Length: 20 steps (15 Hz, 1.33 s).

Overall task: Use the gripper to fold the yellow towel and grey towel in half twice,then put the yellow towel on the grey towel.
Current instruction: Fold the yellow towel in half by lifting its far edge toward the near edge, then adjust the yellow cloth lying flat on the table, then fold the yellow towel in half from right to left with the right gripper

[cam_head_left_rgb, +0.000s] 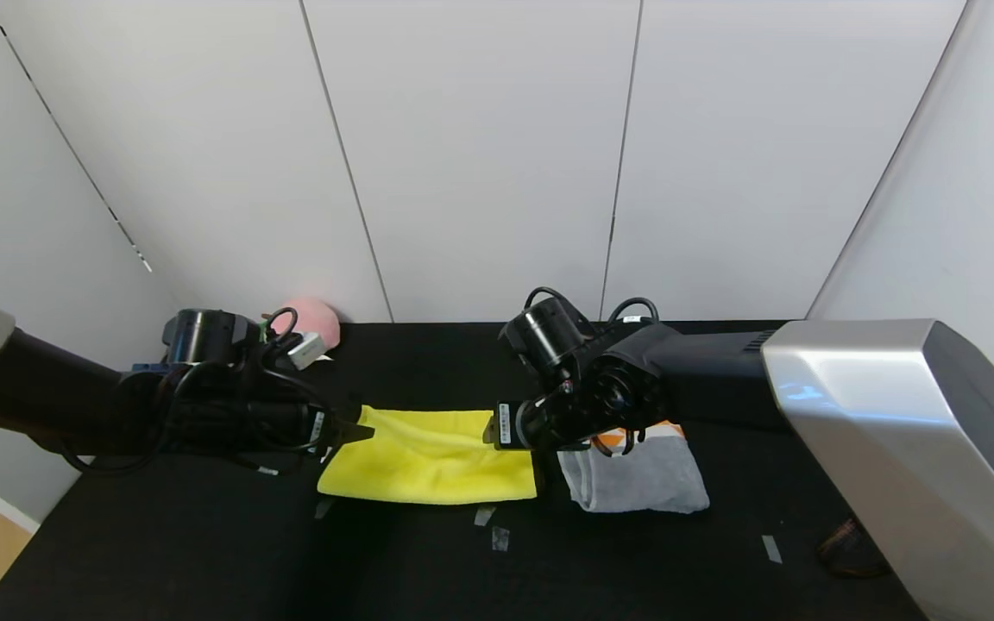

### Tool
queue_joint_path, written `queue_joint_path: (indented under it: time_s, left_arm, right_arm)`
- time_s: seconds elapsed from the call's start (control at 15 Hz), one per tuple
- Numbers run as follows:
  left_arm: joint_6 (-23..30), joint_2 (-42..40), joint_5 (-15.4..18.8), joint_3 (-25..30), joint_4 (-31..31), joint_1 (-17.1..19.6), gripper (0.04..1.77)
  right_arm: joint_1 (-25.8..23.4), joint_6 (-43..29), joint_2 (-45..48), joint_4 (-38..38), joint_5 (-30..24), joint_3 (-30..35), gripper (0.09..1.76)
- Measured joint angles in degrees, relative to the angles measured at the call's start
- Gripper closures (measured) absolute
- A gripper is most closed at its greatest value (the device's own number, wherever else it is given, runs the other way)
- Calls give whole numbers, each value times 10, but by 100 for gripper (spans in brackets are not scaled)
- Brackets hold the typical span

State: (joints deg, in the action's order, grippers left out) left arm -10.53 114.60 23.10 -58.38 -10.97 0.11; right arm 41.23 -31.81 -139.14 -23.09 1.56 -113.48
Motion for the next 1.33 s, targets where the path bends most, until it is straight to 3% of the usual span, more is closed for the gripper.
queue_joint_path:
  time_s: [0.53, 1.33]
  left_arm:
    - [0, -23, 0, 1, 1, 5, 27]
    - [1, -78, 0, 11, 2, 5, 13]
  right_arm:
    - [-5, 0, 40, -8, 1, 0, 28]
    - [38, -1, 42, -30, 17, 37, 17]
